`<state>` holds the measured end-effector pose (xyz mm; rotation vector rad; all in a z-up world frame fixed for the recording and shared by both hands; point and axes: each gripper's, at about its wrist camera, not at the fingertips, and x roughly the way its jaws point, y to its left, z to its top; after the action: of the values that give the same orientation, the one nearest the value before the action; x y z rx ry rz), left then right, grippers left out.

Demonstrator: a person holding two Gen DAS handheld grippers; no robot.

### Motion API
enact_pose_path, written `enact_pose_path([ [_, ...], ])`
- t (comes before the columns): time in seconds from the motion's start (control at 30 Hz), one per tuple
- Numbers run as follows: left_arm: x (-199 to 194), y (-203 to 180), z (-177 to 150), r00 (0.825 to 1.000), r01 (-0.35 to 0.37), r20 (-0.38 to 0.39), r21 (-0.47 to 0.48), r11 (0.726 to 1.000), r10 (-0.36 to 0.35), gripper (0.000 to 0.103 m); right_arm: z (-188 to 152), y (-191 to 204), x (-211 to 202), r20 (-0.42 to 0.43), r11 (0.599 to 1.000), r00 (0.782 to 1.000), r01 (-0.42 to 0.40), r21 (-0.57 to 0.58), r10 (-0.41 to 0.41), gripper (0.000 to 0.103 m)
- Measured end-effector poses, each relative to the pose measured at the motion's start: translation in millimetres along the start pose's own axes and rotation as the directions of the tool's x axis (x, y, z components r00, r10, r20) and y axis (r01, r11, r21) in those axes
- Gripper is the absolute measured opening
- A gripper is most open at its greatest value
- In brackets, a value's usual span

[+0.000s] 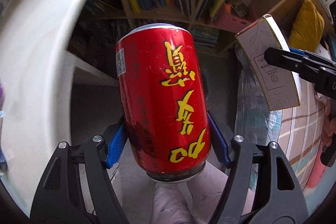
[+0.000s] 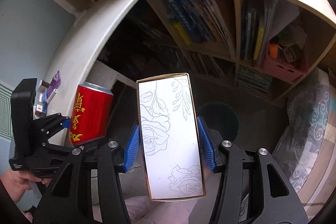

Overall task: Collect trash
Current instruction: 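Carry the red can and rose-printed box to the teal wastebasket and release both, then swing both open tools back over the table toward the remaining items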

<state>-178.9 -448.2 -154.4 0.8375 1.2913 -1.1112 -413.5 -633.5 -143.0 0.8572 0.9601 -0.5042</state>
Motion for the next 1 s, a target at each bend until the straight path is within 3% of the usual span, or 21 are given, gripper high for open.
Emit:
enact_pose_path([
  [0.23, 80.8, -35.0, 32.3, 0.993, 0.058, -0.104, 0.056, 0.997, -0.052, 0.067, -7.5, -67.9, 59.1, -0.047, 0.99, 0.998, -0.031, 0.141, 0.038, 0.052],
  [0.43, 164.6, -58.2, 52.3, 0.977, 0.064, -0.211, 0.096, 0.993, -0.042, 0.068, -19.3, -123.8, 118.8, -0.068, 0.961, 0.996, -0.044, 0.273, 0.065, 0.052],
  [0.53, 193.8, -66.1, 57.3, 0.973, 0.056, -0.228, 0.111, 0.992, -0.03, 0.068, -23.3, -139.1, 139.8, -0.072, 0.954, 0.994, -0.063, 0.293, 0.087, 0.055],
  [0.57, 200.2, -68.2, 58.5, 0.972, 0.052, -0.233, 0.119, 0.992, -0.023, 0.072, -24.0, -143.3, 144.5, -0.069, 0.951, 0.994, -0.064, 0.303, 0.088, 0.059],
  [0.6, 210.2, -71.5, 61.2, 0.969, 0.044, -0.246, 0.131, 0.99, -0.011, 0.086, -24.9, -148.2, 148.8, -0.069, 0.947, 0.994, -0.057, 0.316, 0.083, 0.063],
  [0.63, 214.2, -73.0, 62.5, 0.97, 0.034, -0.243, 0.142, 0.989, 0.002, 0.092, -25.3, -152.3, 151.8, -0.072, 0.942, 0.995, -0.046, 0.331, 0.074, 0.069],
  [0.77, 217.8, -76.6, 65.3, 0.971, -0.013, -0.232, 0.194, 0.981, 0.058, 0.094, -25.3, -161.9, 150.4, -0.055, 0.93, 0.995, -0.054, 0.364, 0.079, 0.069],
  [1.0, 194.3, -68.9, 59.9, 0.974, -0.006, -0.22, 0.172, 0.985, 0.044, 0.096, -24.6, -158.8, 130.5, -0.053, 0.939, 0.996, -0.043, 0.342, 0.065, 0.071],
])
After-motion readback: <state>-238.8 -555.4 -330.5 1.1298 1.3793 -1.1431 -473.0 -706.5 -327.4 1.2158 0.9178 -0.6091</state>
